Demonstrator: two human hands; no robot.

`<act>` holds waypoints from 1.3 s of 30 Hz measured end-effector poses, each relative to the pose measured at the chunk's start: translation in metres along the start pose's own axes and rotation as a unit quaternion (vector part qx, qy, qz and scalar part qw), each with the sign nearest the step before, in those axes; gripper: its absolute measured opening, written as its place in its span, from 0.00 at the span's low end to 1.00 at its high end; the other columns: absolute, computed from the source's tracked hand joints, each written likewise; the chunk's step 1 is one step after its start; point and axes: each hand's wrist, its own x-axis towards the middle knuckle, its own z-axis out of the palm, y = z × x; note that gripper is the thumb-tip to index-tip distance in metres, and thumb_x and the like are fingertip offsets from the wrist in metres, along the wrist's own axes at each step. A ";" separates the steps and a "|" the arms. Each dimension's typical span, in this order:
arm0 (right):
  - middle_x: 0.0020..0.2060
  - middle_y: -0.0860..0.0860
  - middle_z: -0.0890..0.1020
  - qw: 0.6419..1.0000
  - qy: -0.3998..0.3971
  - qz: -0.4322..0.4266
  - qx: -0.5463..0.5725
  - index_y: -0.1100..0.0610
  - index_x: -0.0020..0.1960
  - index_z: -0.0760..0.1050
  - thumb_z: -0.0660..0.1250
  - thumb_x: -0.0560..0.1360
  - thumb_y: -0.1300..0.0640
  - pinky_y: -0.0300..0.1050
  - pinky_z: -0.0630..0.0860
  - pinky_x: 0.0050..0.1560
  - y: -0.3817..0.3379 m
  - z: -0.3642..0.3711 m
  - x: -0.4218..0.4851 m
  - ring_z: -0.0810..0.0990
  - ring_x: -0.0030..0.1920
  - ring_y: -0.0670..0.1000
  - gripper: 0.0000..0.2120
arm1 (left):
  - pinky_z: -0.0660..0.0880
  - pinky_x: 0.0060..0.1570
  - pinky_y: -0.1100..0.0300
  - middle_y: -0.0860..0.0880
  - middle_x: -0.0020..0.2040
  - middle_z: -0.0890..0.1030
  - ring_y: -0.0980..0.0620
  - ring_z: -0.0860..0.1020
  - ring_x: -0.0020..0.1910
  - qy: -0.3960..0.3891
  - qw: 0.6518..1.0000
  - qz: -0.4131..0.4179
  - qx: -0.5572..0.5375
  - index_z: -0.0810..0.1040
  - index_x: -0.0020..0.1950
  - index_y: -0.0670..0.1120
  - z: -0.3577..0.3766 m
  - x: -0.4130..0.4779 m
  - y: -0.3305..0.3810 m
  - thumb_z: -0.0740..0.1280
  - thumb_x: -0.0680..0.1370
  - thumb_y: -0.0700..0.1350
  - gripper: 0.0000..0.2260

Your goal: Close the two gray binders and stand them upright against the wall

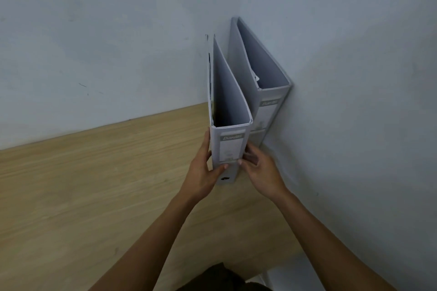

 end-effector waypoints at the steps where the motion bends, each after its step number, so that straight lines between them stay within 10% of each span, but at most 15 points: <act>1: 0.64 0.44 0.81 1.000 0.008 0.000 -0.003 0.50 0.75 0.69 0.67 0.79 0.66 0.28 0.75 0.57 0.000 -0.003 0.003 0.78 0.63 0.37 0.27 | 0.67 0.58 0.80 0.52 0.80 0.66 0.79 0.67 0.65 0.000 1.000 0.003 0.005 0.50 0.84 0.50 0.002 0.005 0.001 0.73 0.76 0.43 0.43; 6: 0.56 0.42 0.82 0.998 0.056 0.005 -0.023 0.50 0.68 0.75 0.70 0.77 0.62 0.28 0.76 0.53 0.002 -0.011 0.020 0.79 0.54 0.36 0.20 | 0.65 0.58 0.83 0.50 0.82 0.63 0.57 0.67 0.75 0.011 1.000 0.010 0.025 0.47 0.84 0.51 0.009 0.025 0.004 0.72 0.77 0.43 0.43; 14: 0.43 0.46 0.80 0.989 0.135 0.033 -0.058 0.58 0.48 0.75 0.72 0.76 0.57 0.24 0.72 0.36 0.007 -0.012 0.048 0.78 0.42 0.38 0.06 | 0.65 0.55 0.84 0.50 0.80 0.64 0.70 0.67 0.67 0.016 0.999 0.012 0.048 0.44 0.84 0.50 0.014 0.055 0.008 0.71 0.78 0.44 0.44; 20: 0.42 0.48 0.83 0.989 0.130 0.059 -0.029 0.55 0.46 0.78 0.71 0.76 0.49 0.54 0.84 0.48 0.015 -0.009 0.061 0.84 0.45 0.50 0.10 | 0.67 0.65 0.77 0.48 0.81 0.64 0.53 0.66 0.77 0.015 0.998 0.013 0.054 0.45 0.84 0.50 0.015 0.067 0.008 0.69 0.79 0.45 0.42; 24: 0.42 0.50 0.85 0.988 0.139 0.064 -0.017 0.56 0.45 0.79 0.71 0.76 0.48 0.53 0.84 0.48 0.018 -0.006 0.063 0.84 0.45 0.49 0.10 | 0.71 0.72 0.55 0.47 0.80 0.65 0.51 0.67 0.77 0.013 0.997 0.008 0.072 0.46 0.84 0.46 0.016 0.069 0.006 0.69 0.79 0.46 0.41; 31: 0.42 0.49 0.84 0.988 0.141 0.059 -0.035 0.57 0.46 0.80 0.71 0.76 0.50 0.33 0.74 0.41 0.015 -0.007 0.063 0.82 0.44 0.44 0.10 | 0.71 0.68 0.59 0.44 0.77 0.69 0.47 0.70 0.75 0.012 0.994 -0.016 0.103 0.43 0.84 0.45 0.018 0.067 0.011 0.67 0.79 0.38 0.41; 39: 0.50 0.52 0.84 0.982 0.048 0.184 -0.011 0.49 0.46 0.77 0.69 0.76 0.52 0.55 0.84 0.52 0.007 -0.015 0.062 0.84 0.51 0.54 0.03 | 0.69 0.66 0.58 0.44 0.80 0.64 0.43 0.68 0.76 -0.043 0.991 -0.047 0.115 0.38 0.83 0.53 0.004 0.048 0.023 0.68 0.78 0.36 0.46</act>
